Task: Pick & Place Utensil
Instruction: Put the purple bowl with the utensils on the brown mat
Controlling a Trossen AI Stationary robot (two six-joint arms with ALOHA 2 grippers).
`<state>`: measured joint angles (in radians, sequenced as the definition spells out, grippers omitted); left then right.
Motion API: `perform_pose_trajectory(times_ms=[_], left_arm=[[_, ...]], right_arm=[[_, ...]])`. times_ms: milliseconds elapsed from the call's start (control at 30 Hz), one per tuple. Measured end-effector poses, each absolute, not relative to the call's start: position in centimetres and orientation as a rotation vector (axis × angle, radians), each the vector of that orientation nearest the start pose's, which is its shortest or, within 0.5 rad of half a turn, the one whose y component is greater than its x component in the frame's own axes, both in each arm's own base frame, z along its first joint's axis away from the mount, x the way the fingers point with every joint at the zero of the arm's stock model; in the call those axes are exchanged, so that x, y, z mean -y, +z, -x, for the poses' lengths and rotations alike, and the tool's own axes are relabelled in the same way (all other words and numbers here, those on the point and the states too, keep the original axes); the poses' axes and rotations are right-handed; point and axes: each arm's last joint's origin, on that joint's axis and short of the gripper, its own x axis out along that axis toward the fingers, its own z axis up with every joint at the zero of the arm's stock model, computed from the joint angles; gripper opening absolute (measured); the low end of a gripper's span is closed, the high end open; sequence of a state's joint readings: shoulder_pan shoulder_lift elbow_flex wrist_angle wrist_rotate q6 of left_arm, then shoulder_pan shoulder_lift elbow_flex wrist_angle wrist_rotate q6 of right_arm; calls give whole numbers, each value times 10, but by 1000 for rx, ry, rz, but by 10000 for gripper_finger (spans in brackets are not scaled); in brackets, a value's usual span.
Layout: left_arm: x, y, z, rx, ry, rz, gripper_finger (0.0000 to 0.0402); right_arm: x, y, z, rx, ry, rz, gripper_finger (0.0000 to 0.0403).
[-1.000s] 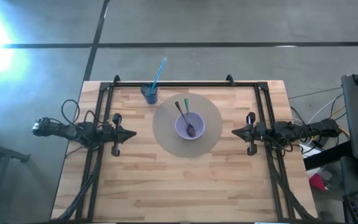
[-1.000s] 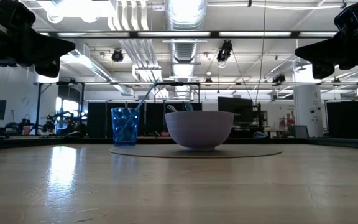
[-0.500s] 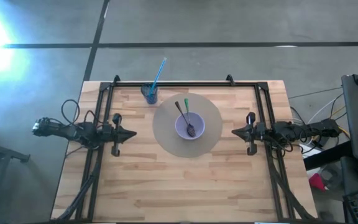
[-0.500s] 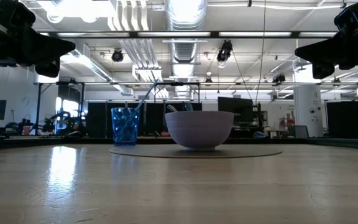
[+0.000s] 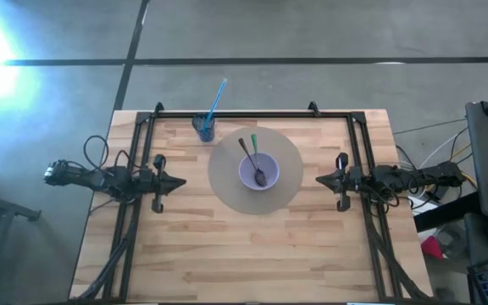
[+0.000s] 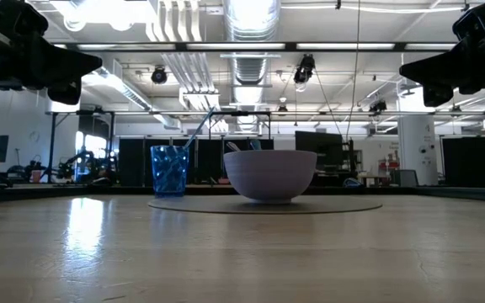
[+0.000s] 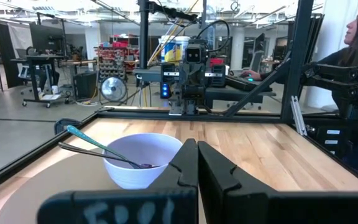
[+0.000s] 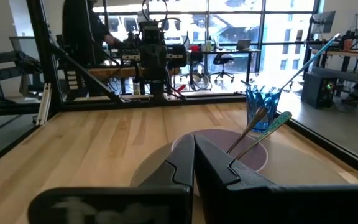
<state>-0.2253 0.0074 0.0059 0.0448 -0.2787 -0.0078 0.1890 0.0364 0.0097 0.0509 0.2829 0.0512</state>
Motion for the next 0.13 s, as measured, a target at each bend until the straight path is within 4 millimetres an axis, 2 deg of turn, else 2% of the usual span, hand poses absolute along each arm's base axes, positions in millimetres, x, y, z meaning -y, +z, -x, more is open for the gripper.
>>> perform_pose_trajectory(times_ms=[133], left_arm=[[14, 169, -96, 42, 54, 19, 0]], right_arm=[[-11, 169, -98, 26, -93, -57, 8]])
